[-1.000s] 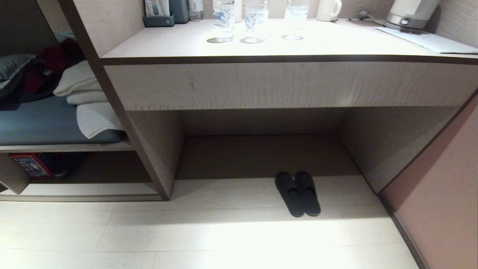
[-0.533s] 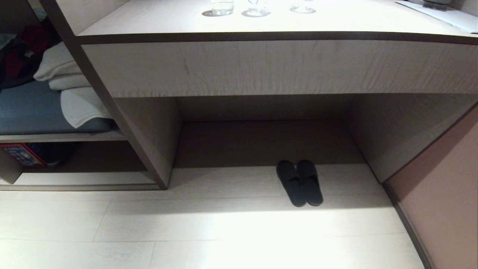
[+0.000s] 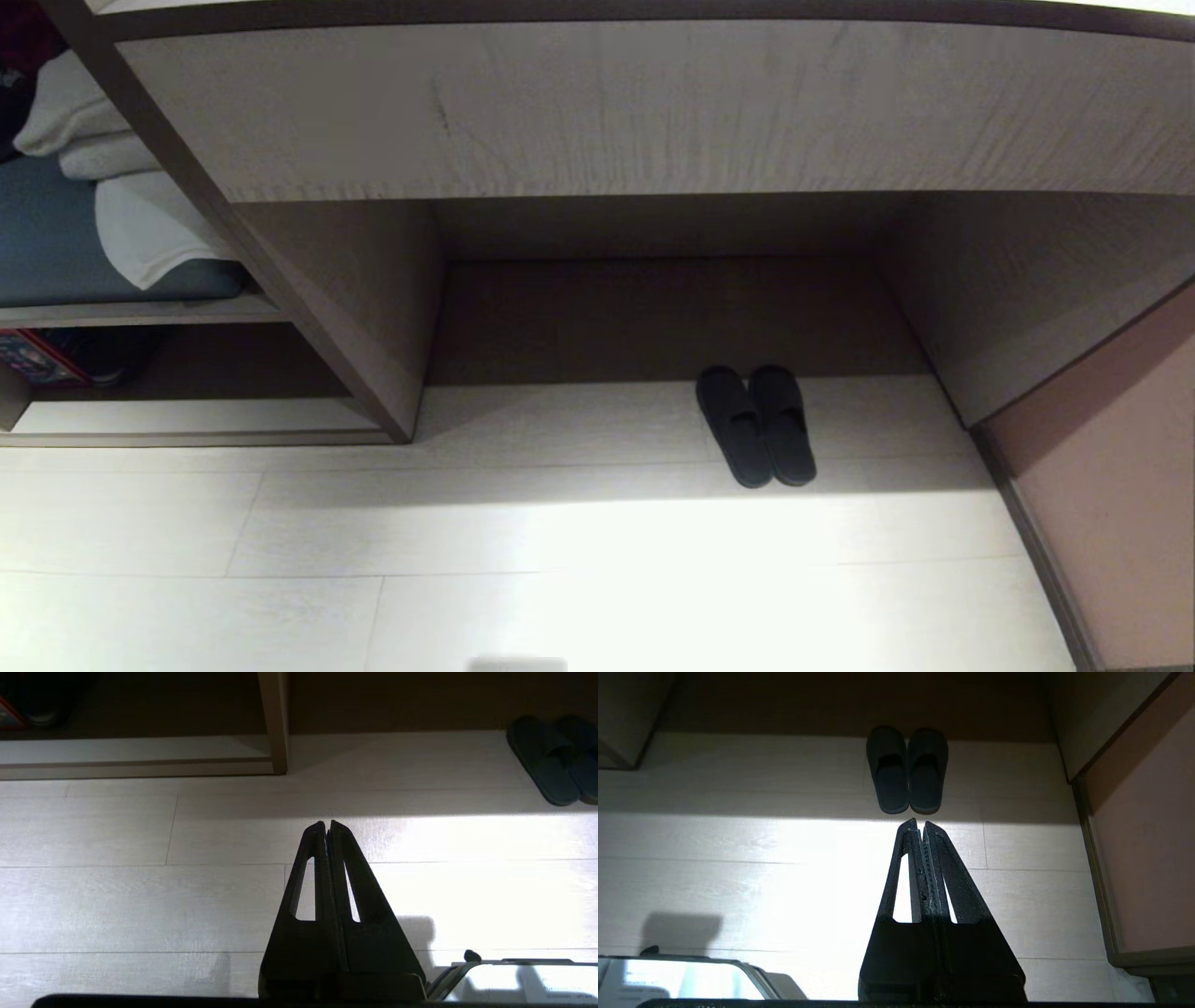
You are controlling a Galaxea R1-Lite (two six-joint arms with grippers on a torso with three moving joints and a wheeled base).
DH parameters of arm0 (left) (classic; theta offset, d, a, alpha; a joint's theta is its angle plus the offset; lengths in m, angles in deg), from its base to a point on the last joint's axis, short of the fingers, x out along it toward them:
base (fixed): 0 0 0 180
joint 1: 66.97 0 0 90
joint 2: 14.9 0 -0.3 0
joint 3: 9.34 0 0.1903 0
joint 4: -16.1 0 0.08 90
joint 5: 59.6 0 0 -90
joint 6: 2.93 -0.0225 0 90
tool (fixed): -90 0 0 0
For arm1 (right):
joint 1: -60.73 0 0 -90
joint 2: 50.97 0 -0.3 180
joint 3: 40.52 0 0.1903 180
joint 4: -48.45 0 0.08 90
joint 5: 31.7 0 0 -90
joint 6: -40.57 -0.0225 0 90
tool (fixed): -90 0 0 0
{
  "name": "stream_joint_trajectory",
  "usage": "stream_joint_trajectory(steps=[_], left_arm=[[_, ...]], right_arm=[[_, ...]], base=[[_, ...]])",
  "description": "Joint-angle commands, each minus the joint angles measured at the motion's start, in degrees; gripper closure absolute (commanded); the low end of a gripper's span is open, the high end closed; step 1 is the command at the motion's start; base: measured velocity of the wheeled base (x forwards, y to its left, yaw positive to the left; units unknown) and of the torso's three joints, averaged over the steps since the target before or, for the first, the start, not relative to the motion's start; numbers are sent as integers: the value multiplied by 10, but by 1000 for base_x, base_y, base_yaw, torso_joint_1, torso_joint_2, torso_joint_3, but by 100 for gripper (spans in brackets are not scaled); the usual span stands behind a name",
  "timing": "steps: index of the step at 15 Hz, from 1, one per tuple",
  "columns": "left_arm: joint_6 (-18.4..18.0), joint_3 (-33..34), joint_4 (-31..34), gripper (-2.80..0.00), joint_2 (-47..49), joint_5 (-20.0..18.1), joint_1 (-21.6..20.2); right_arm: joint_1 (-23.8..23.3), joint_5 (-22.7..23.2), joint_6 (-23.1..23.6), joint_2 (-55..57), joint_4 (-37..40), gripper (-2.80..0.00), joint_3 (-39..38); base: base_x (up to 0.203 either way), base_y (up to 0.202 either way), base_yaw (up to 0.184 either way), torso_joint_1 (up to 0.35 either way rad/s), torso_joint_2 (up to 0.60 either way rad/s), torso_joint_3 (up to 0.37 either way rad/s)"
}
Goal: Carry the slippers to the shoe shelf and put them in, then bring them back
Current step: Pick up the slippers on the floor
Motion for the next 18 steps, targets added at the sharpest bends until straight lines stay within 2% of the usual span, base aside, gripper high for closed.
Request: stream_joint_trajectory(steps=[1,18], left_arm=[[1,0,0,0,0,0,0],[1,0,0,0,0,0,0]], right_arm=[[0,0,0,0,0,0,-1],[0,0,0,0,0,0,-1]], base=[[0,0,0,5,5,-195],[0,0,0,1,2,-196]])
